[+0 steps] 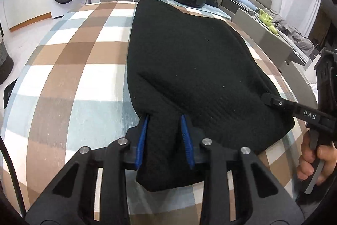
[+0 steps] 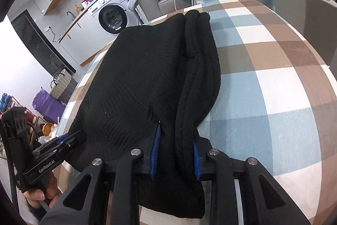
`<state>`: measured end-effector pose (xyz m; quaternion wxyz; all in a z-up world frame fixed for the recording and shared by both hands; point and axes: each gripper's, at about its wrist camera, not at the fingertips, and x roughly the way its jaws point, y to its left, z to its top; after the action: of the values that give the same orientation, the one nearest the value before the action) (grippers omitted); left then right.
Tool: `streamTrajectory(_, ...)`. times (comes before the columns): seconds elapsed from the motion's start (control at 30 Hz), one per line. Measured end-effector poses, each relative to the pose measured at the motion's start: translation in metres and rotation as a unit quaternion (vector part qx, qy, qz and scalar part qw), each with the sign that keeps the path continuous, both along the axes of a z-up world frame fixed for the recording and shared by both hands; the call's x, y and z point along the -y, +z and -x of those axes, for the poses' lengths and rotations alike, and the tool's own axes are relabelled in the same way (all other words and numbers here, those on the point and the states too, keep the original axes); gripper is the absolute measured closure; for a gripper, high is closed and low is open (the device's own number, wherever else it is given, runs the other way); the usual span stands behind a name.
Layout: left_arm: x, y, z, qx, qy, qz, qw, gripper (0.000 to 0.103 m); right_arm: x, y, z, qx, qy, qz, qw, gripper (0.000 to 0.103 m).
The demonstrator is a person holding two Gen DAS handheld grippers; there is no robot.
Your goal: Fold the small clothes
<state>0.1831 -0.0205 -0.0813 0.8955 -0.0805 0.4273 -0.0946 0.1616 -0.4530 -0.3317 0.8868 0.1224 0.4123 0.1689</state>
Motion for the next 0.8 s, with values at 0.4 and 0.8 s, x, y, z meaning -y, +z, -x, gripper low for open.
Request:
streamTrajectory(0.4,-0.021,0.035,0.056,0.110,0.037,-0.022,0.9930,0.015,0.015,0.036,0.063,0.104,0.040,0.042,0.993,0.000)
streamTrajectory(0.8,-0.017,0.047,0.091,0.190,0.039,-0.047,0.9799,0.001,0.007,0.055,0.087,0.216,0.092,0.053,0.971,0.000)
